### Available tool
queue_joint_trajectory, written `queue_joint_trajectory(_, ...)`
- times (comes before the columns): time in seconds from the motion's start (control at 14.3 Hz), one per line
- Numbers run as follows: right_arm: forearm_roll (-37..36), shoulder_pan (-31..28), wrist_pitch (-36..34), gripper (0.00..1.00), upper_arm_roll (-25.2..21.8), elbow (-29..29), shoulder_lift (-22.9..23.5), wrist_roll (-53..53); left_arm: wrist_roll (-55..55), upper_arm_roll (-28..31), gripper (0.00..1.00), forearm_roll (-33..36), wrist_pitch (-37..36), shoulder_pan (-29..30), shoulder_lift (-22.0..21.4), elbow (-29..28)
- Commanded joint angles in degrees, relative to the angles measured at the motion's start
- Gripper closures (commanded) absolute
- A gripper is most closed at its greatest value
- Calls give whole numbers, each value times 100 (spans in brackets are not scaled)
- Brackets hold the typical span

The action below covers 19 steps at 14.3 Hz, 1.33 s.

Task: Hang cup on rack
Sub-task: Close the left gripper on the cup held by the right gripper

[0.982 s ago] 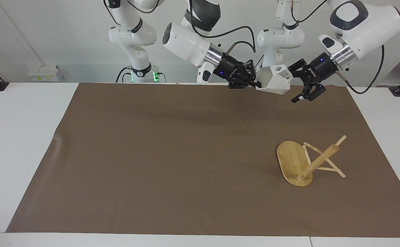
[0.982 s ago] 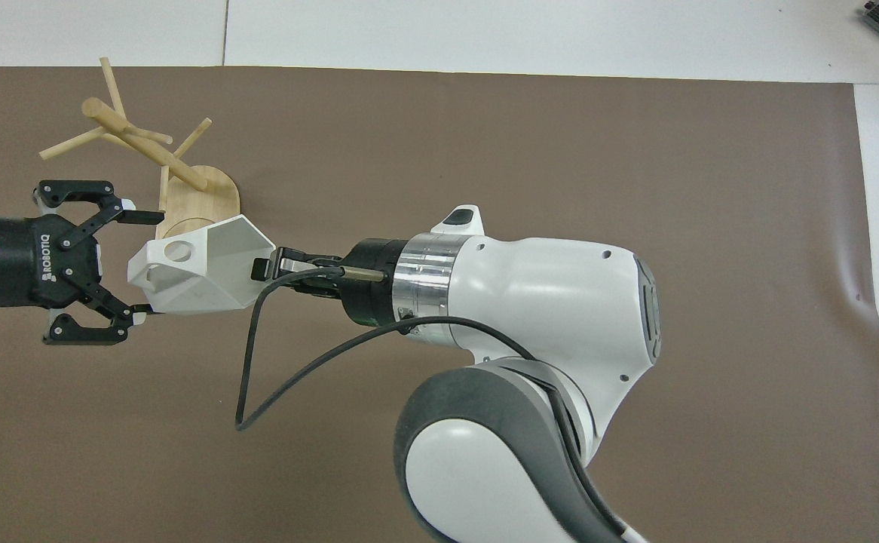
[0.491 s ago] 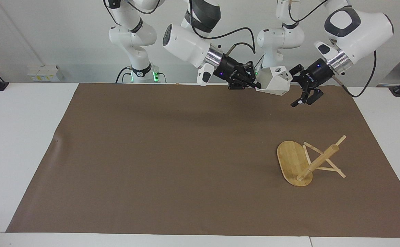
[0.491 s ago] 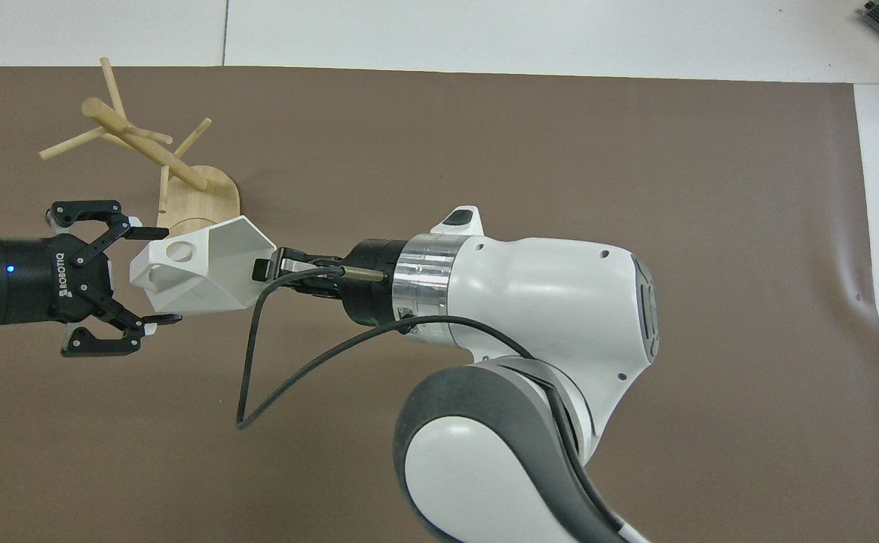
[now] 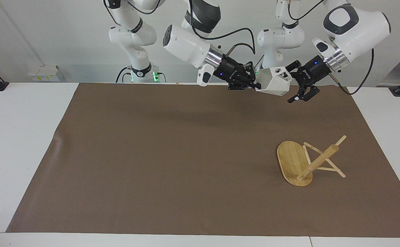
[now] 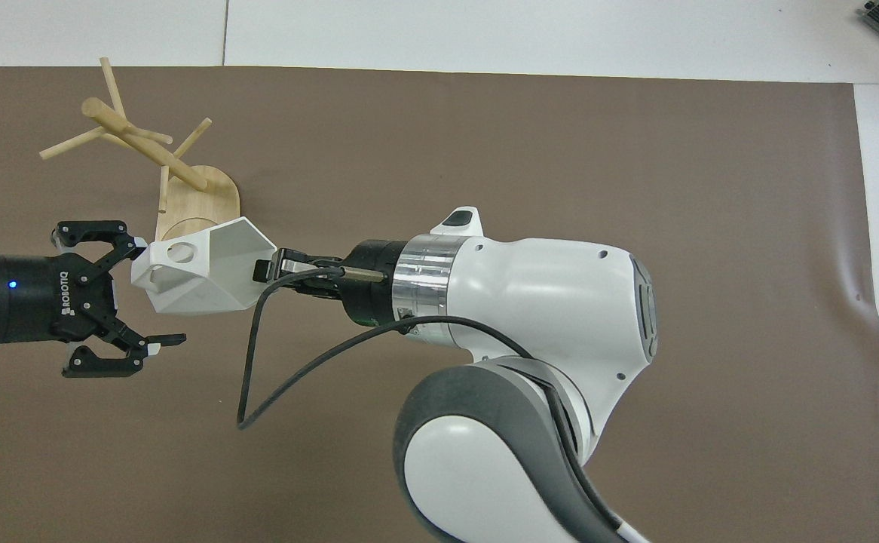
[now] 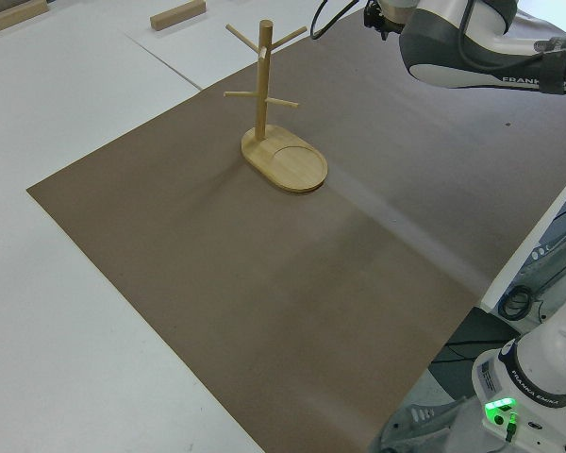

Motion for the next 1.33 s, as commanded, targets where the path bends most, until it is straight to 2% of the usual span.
queue_joint_trajectory(0.0,-77,-41,88,100,78,-22,0,173,-73,-30,0,-207,5,25,-168,-156)
queue_joint_trajectory(0.7,-77,-50,88,100,78,-93,-18,173,-73,-74,0,-769,102,-46,-160,-138)
queue_joint_trajectory(0.77,-77,-50,88,100,78,-93,-18,173,-73,-74,21,-804,102,-46,-160,-138)
queue_joint_trajectory(0.84,-77,-50,88,100,78,-93,-18,173,-81,-74,72,-814,102,-46,-160,-138)
queue_joint_trajectory(0.91,-77,-50,88,100,78,-93,-18,173,-81,-74,98,-831,102,-46,-160,-130)
queue_joint_trajectory(1.26,-77,-50,88,100,78,-93,-18,190,-99,-65,100,-849,102,-37,-160,-130)
